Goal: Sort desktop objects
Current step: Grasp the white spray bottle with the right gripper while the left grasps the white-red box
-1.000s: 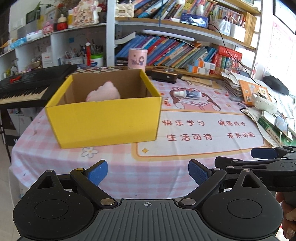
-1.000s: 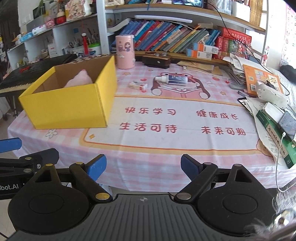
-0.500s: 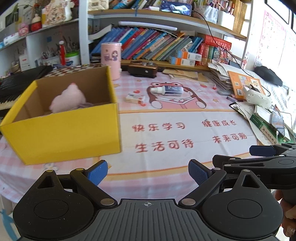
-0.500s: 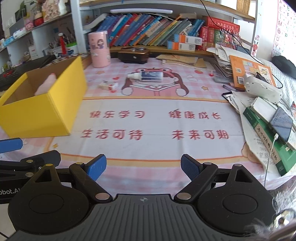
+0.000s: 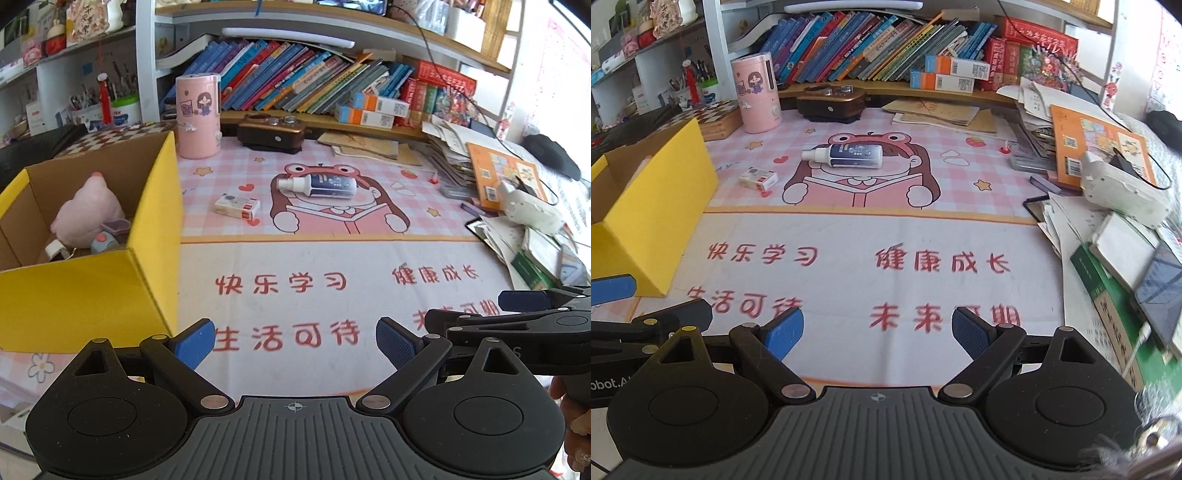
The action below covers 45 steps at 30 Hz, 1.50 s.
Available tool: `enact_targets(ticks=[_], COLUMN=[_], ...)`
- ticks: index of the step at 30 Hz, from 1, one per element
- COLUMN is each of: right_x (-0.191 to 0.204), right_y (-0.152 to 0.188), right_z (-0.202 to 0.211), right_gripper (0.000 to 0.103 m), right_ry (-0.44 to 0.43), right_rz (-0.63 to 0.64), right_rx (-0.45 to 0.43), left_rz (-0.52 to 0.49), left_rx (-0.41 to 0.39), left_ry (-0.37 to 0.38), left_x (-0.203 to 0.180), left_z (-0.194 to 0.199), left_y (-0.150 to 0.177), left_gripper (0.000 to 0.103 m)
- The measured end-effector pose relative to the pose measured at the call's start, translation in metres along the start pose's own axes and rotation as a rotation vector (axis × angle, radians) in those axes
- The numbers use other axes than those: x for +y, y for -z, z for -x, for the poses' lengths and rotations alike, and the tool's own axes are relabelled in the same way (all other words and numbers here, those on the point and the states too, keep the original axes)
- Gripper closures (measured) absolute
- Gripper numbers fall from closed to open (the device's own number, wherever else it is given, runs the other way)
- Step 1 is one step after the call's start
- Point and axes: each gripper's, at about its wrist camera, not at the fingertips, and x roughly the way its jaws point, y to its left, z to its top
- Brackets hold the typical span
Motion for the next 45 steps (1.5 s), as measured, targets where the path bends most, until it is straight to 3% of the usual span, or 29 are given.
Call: enact_targets(ticks=[6, 17, 22, 33, 39, 45], right_x=[-0.022, -0.046, -0.041, -0.022, 0.0, -0.003], right_y=[-0.026, -0.113, -0.139, -0.178, -0.18, -0.178], right_z=[-0.023, -0.089, -0.126, -0.188, -0.215, -0.223], right_gripper=[0.016, 0.019, 0.022, 0.026, 0.041, 0.064], right_ry=[-0.06, -0.216, -0.289, -0.354, -0.377, -0.41], right_rz=[0.034, 0.277, 0.407, 0.607, 0.692, 0.672], right_rx=[-0.001, -0.114, -0.106, -0.075, -0.007, 0.062], left_rz=[0.033, 0.053, 0.075, 0.112, 0.155, 0.192], left_rx=[-0.002, -0.064, -0.069, -0.098, -0.073, -0.063], left_ry=[-0.065, -0.185, -0.222, -0.275, -0.314, -0.328], left_x=[-0.011, -0.02, -0.016, -0.006, 0.007, 0.022], left_z=[-0.018, -0.058, -0.08, -0.12, -0.15, -0.177], left_y=[-0.015, -0.057, -0.07, -0.089, -0.097, -0.102], left_gripper=[0.007, 0.007, 0.007, 0.007, 0.008, 0.009])
